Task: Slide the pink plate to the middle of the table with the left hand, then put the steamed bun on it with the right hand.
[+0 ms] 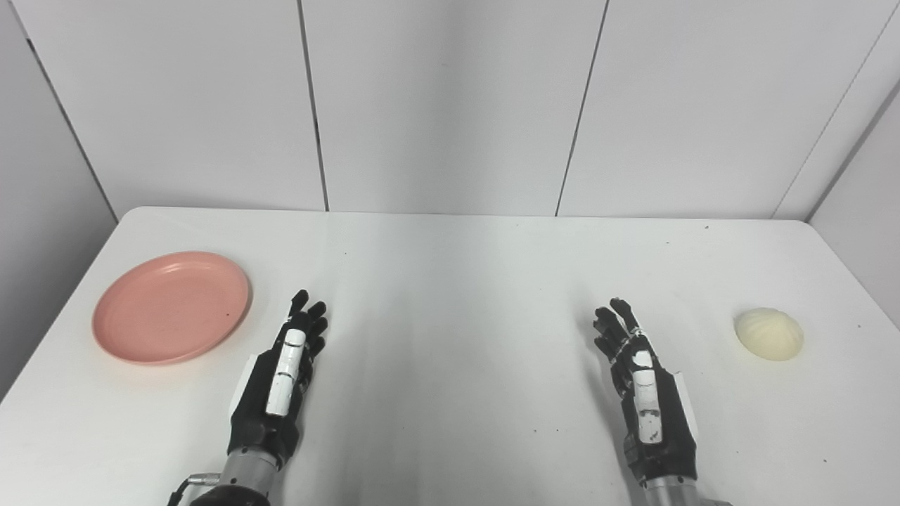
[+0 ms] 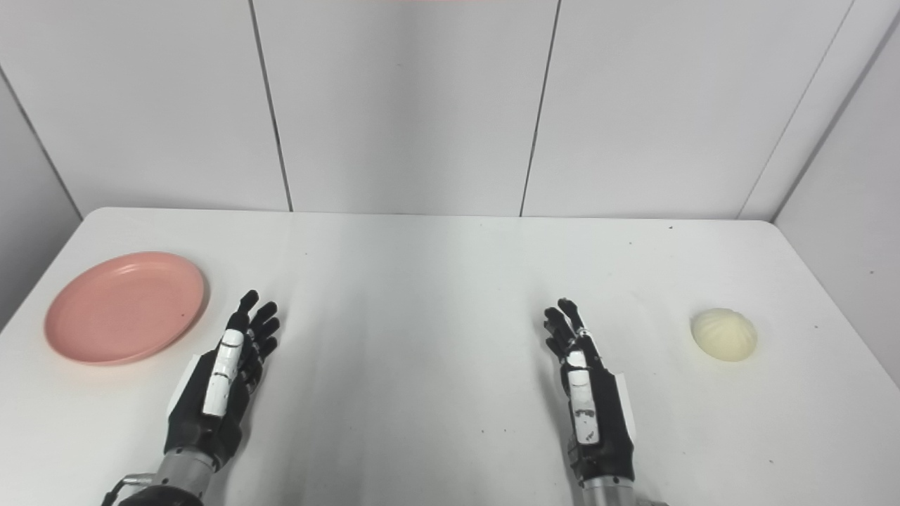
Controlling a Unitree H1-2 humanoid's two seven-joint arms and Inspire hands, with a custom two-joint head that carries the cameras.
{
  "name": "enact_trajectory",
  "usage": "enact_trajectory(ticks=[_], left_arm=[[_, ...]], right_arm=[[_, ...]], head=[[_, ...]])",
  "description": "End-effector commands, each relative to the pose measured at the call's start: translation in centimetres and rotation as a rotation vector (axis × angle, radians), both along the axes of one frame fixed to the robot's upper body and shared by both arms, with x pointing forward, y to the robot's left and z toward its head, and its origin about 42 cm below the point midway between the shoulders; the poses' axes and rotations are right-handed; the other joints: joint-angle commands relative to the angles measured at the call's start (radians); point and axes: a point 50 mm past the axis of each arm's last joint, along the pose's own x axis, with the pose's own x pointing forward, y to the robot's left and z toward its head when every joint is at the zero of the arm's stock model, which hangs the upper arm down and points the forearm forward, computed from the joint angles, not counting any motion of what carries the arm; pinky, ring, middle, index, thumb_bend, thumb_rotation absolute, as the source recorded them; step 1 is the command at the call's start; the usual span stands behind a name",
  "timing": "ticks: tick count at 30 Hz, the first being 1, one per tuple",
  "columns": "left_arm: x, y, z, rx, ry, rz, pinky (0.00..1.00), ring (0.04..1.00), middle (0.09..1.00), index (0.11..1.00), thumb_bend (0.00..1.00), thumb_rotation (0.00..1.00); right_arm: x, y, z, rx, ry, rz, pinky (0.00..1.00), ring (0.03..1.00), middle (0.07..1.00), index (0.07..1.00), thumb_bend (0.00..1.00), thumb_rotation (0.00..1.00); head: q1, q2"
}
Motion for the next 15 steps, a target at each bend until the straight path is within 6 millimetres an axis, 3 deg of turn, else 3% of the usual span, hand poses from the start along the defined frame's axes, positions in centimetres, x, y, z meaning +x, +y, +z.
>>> enact_trajectory(ticks=[1,15], left_arm=[[0.23,-0.23,1.21,0.003,-0.052,-0.008,1.00,0.972,0.963,1.000,0.72,0.91],[0.26,-0.30,1.14,-0.001,-0.052,-0.013,1.00,0.969,0.953,1.000,0.72,0.91]], right_arm=[[0.11,-0.01,0.02,-0.001,-0.015,0.015,0.94,0.909,0.892,0.910,0.80,0.96],[0.10,-0.04,0.13,-0.004,-0.004,0.024,0.94,0.911,0.888,0.909,0.81,0.97]], head=[[0.001,0.000],[0.000,0.002]])
